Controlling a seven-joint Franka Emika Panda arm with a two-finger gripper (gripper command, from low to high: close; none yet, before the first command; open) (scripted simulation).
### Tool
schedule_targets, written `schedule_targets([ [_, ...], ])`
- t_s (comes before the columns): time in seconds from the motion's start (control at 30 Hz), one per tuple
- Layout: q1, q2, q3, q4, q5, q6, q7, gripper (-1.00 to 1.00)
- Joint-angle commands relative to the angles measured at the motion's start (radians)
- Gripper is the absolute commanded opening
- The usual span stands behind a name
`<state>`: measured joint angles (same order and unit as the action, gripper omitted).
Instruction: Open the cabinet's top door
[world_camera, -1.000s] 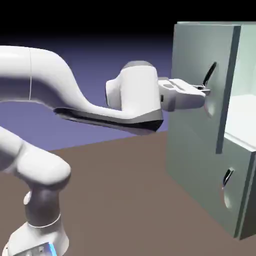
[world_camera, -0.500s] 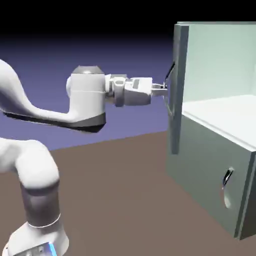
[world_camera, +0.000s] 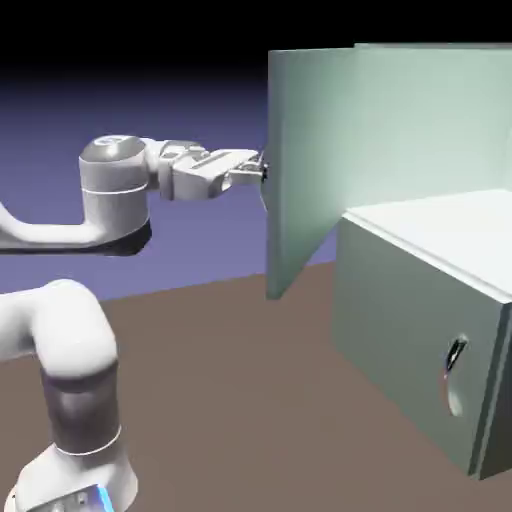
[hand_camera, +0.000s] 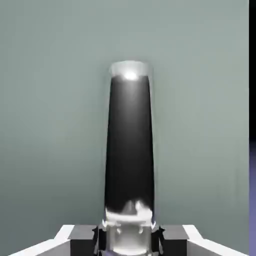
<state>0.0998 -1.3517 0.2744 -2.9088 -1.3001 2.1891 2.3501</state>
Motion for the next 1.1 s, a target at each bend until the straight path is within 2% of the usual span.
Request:
schedule_targets([
  [0.0, 0.008, -0.003, 0.036, 0.005, 0.039, -0.036, -0.006, -1.0],
  [0.2, 0.059, 0.037, 0.229, 0.07, 0.219, -0.263, -0.006, -1.0],
  [0.43, -0.013, 0.13, 0.483, 0.234, 0.431, -0.51, 0.004, -1.0],
  [0.73, -0.266, 0.241, 0.779, 0.552, 0.622, -0.814, 0.007, -1.0],
  [1.07, -0.599, 0.258, 1.01, 0.915, 0.731, -1.078, -0.039, -1.0],
])
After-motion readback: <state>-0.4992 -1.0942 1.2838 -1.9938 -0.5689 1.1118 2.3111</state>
